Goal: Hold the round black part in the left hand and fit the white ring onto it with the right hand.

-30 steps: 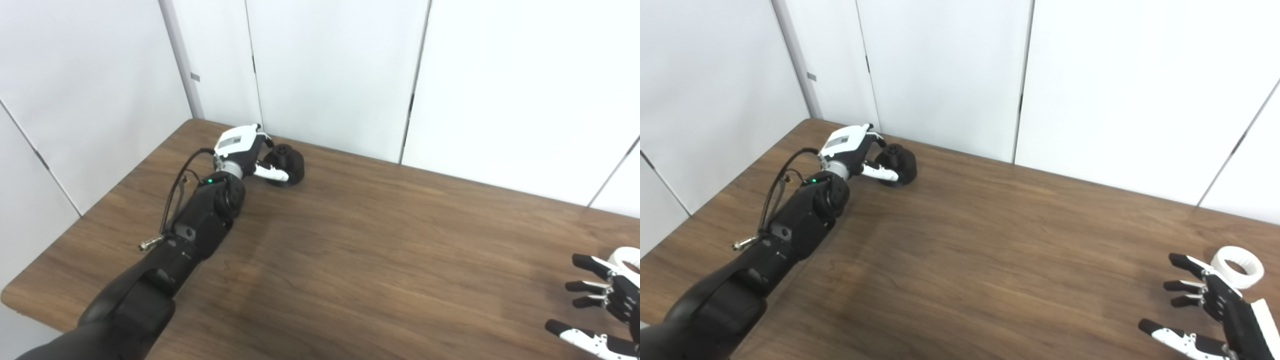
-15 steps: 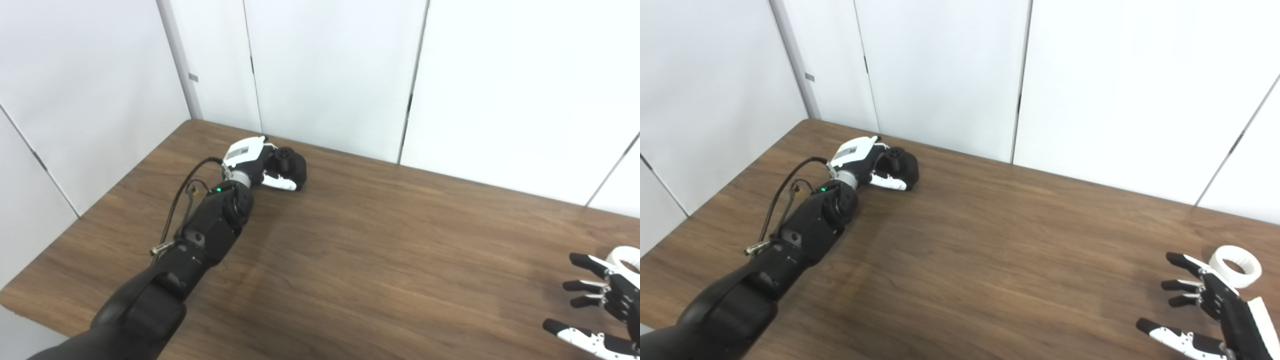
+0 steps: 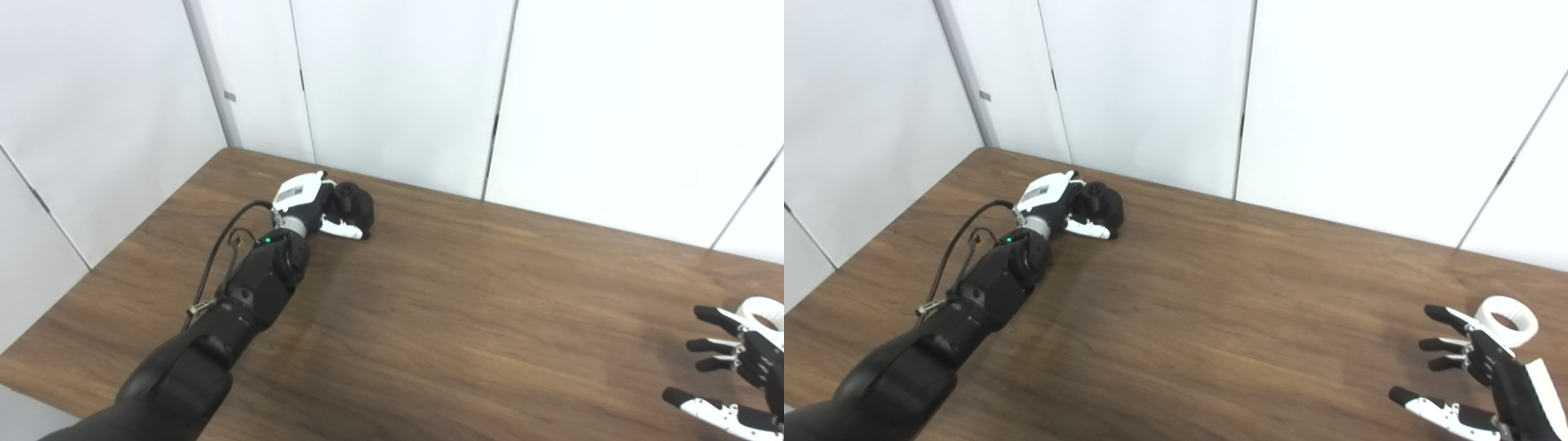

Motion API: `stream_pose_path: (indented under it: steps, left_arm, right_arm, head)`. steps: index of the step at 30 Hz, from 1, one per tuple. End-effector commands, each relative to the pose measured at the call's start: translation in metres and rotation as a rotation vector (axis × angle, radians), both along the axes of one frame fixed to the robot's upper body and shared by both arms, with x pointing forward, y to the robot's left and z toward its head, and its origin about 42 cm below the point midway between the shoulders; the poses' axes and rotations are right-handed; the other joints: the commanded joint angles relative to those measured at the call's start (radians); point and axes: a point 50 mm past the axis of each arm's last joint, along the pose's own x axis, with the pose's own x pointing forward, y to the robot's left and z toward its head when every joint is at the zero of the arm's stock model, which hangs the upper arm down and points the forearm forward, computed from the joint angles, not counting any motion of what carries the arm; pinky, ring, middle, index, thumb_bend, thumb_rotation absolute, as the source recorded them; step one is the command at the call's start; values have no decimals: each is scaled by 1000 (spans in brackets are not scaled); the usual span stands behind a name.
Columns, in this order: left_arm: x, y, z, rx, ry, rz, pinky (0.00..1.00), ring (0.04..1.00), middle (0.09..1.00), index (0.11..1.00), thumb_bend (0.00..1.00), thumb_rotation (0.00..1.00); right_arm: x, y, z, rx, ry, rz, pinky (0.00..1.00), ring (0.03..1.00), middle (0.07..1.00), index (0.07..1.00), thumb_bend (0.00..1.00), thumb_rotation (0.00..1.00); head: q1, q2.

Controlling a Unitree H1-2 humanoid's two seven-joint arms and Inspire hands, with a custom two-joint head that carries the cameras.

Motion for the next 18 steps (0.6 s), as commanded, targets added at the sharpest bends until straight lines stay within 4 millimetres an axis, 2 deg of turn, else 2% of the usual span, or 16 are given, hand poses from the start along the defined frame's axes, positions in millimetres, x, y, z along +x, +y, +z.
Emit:
stream_pose_path:
  steps: [1,7,12,13,14,16,18]
  left_arm:
    - [10,4,21,6,-80,3,1000,1000,992,694,1000,304]
    - [10,8,21,7,-112,9,1000,1000,947,598,973,194]
    - [7,11,22,-7,-147,-6,1000,989,910,528,952,143]
    - [6,11,22,-11,-152,-10,1000,988,909,507,744,107]
    - [6,12,22,-14,-156,-12,1000,985,904,494,614,84]
    - [5,11,22,-21,-170,-24,1000,977,897,487,548,71]
    - [4,11,23,-28,-175,-29,1000,973,895,484,530,67]
  right_arm:
    - [3,-4,18,-13,-67,10,549,664,825,775,693,37]
    - [4,-3,19,-9,-67,17,548,664,828,774,693,44]
    - [4,-4,18,-21,-63,15,546,660,824,772,689,45]
    - [5,-4,18,-20,-62,18,546,661,827,774,688,56]
    - [5,-4,17,-19,-62,20,545,661,828,775,688,59]
    - [5,-5,17,-18,-68,24,542,659,828,776,688,56]
    - [6,-5,17,-19,-70,24,537,657,826,775,690,55]
  head:
    - [0,1]
    - [3,6]
    - [5,5]
    - [6,5]
    - [6,5]
    - [6,5]
    - [7,7]
